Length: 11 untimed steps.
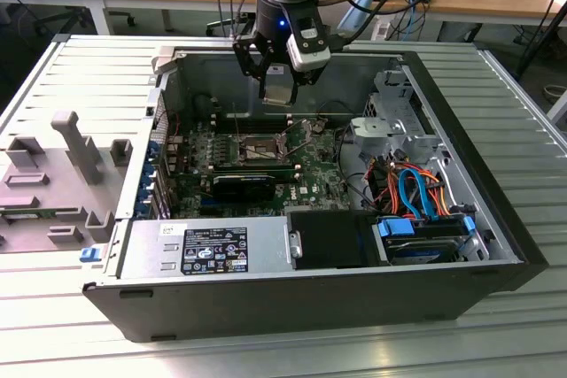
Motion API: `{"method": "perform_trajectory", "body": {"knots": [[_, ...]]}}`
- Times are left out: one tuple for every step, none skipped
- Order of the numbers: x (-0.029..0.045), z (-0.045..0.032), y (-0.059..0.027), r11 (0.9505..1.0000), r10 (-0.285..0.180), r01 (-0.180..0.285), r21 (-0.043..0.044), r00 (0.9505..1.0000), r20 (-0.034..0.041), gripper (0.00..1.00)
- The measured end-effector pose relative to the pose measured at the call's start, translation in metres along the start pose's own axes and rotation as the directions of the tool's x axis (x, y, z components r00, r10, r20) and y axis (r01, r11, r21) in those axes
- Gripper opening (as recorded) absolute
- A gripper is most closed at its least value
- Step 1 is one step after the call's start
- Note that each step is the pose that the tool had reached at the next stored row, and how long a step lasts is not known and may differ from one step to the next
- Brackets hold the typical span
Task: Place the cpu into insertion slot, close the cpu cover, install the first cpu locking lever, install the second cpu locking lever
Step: 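Place the cpu into insertion slot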
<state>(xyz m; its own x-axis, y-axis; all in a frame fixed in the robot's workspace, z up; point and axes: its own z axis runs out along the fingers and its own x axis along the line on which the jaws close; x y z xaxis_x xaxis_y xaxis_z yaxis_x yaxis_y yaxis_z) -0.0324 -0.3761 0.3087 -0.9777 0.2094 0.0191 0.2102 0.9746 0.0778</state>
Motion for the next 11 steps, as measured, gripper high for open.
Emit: {"method": "perform_trajectory", "body": {"knots": [[0.0000, 0.0000, 0.0000, 1.0000, 0.003, -0.003, -0.0001, 1.0000, 0.0003, 0.54], [0.0000, 0.0000, 0.0000, 1.0000, 0.006, -0.006, -0.0001, 1.0000, 0.0005, 0.54], [0.0000, 0.0001, 0.0000, 0.9999, 0.011, -0.011, -0.0002, 0.9999, 0.0009, 0.54], [0.0000, 0.0001, 0.0000, 0.9999, 0.016, -0.016, -0.0003, 0.9999, 0.0013, 0.54], [0.0000, 0.0001, 0.0000, 0.9998, 0.022, -0.022, -0.0002, 0.9998, 0.0018, 0.54], [0.0000, 0.0002, 0.0000, 0.9997, 0.026, -0.026, -0.0002, 0.9997, 0.0021, 0.54], [0.0000, 0.0002, 0.0000, 0.9996, 0.028, -0.028, -0.0002, 0.9996, 0.0024, 0.54], [0.0000, 0.0002, 0.0000, 0.9995, 0.031, -0.031, 0.0000, 0.9995, 0.0026, 0.54], [0.0000, 0.0002, 0.0000, 0.9993, 0.038, -0.038, 0.0001, 0.9993, 0.0032, 0.54], [0.0000, 0.0002, 0.0000, 0.9991, 0.041, -0.041, 0.0002, 0.9991, 0.0035, 0.54], [0.0000, 0.0002, 0.0000, 0.9990, 0.044, -0.044, 0.0004, 0.9990, 0.0039, 0.54]]}}
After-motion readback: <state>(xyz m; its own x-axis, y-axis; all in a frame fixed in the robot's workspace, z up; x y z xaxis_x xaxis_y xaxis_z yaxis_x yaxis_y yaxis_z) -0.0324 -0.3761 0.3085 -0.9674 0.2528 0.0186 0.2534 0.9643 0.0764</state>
